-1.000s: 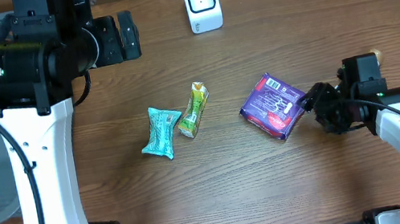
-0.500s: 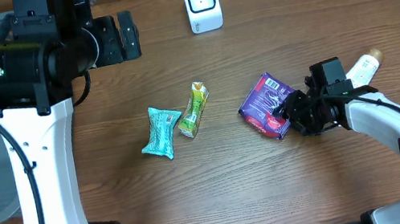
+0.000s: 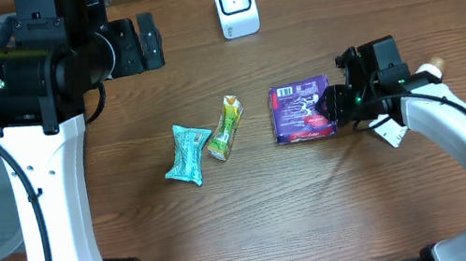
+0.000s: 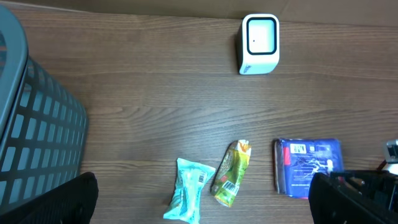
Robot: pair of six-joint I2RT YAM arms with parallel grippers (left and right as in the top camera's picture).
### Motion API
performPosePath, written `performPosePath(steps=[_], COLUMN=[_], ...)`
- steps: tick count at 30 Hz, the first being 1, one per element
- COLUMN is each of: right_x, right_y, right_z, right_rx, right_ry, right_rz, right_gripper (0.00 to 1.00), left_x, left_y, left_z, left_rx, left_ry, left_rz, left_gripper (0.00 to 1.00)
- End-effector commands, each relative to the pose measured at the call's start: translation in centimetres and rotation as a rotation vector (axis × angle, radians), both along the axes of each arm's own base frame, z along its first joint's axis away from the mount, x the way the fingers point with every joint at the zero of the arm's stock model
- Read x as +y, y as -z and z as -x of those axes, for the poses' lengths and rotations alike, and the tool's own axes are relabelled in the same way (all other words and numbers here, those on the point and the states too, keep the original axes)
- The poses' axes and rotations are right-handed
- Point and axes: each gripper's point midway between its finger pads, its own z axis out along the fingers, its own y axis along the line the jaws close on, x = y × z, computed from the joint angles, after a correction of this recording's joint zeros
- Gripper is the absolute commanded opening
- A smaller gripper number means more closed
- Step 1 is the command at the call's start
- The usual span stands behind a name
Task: Scan the item barcode
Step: 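Regrasp the purple bag at its right edge with the right gripper, then lift the purple bag up to the white scanner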
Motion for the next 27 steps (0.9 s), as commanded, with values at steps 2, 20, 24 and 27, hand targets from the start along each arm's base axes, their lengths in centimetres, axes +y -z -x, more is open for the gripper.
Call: performPosePath(steps=[2,20,24,27], right_x=[-0.9,1.4,2.1,2.6], right_y=[-0.2,4.5,2.4,-0.6], right_z=[-0.8,0.3,0.0,-0.3], right_rx=[-0.004,0.172,0.182,0.18], right_ry=[0.053,0.022,0.002,-0.041], right_rz=[0.036,-0.172,-0.262,-0.306], right_gripper=[0.54,0.49,0.31,0.26], left_x=[-0.1,-0.1,-0.1,-0.1], left_y=[0.4,0.4,0.4,0.4], left_z=[-0.2,-0.2,-0.2,-0.2], left_rx=[0.01,0.01,0.01,0.01], left_ry=[-0.004,-0.004,-0.004,-0.004], left_rz=[0.003,0.003,0.003,0.003], left_gripper=[1.0,0.99,0.99,0.99])
